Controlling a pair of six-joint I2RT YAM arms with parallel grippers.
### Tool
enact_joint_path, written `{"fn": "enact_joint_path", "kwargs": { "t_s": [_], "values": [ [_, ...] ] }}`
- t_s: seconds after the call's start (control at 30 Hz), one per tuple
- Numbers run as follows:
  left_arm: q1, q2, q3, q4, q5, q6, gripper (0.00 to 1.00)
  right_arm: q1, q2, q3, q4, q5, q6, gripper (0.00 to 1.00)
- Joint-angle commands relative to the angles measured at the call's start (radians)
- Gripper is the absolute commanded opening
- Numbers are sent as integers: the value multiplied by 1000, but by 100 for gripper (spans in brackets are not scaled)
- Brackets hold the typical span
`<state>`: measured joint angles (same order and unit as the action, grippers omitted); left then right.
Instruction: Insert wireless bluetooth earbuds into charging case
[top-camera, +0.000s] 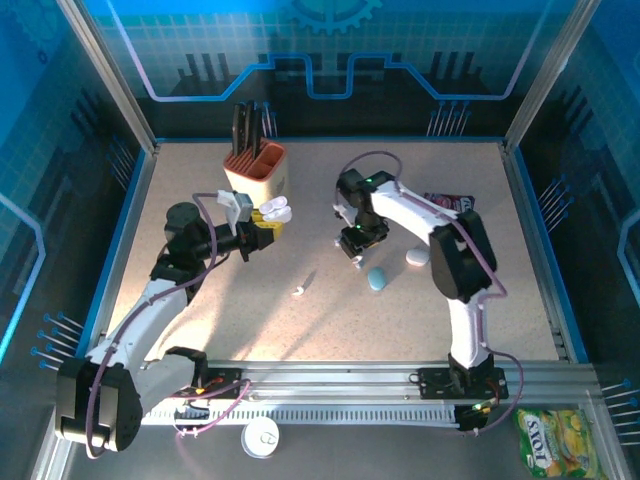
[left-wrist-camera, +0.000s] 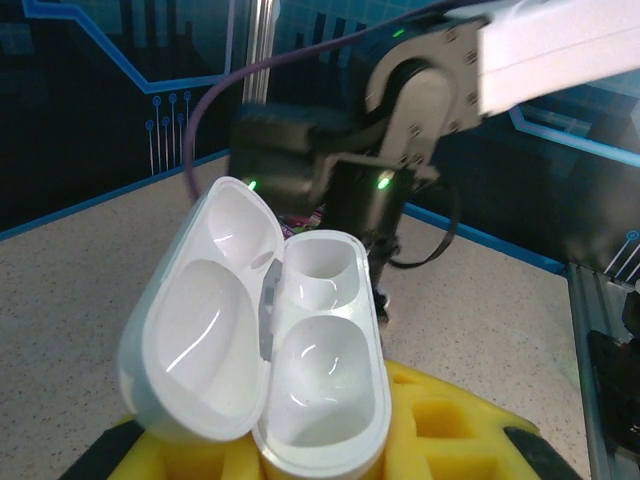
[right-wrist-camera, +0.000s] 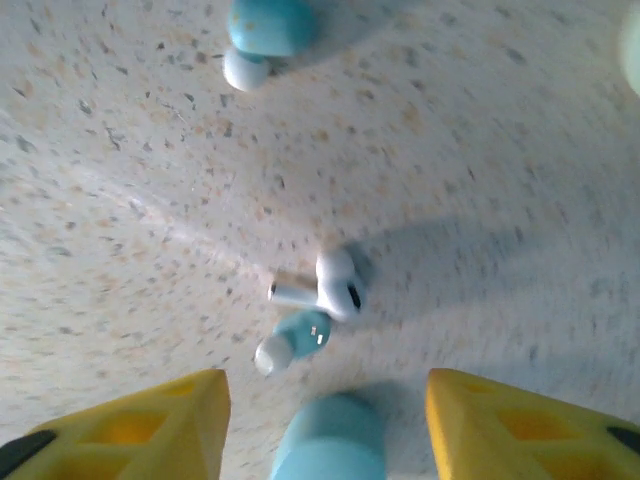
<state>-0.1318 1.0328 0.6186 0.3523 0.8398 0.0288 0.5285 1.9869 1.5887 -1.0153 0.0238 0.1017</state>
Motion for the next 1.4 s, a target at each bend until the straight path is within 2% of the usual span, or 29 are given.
{"fn": "enact_joint_path", "kwargs": {
  "t_s": [0.0, 0.17, 0.33, 0.43, 0.53, 0.87, 1.37],
  "values": [
    [5, -16, 2, 5, 38, 26, 15, -62, -108, -136, 159, -146, 229, 58],
    [1, 5, 20, 3, 52, 35, 15, -146, -223, -373, 403, -337, 500, 57],
    [-9, 24, 35, 6, 55, 46, 15, -162, -203, -435, 469, -384, 599, 50],
    [-27, 25, 47, -36, 40, 85, 14, -160, -173, -428, 457, -377, 603, 43],
    [-48, 25, 62, -96, 27, 134, 14, -161, -149, -418, 444, -352, 589, 40],
    [-80, 44, 62, -87, 13, 134, 14, -158, -83, -379, 442, -360, 568, 32],
    [-89, 46, 50, -71, 10, 126, 14, -153, -7, -301, 408, -375, 551, 32]
  ]
}}
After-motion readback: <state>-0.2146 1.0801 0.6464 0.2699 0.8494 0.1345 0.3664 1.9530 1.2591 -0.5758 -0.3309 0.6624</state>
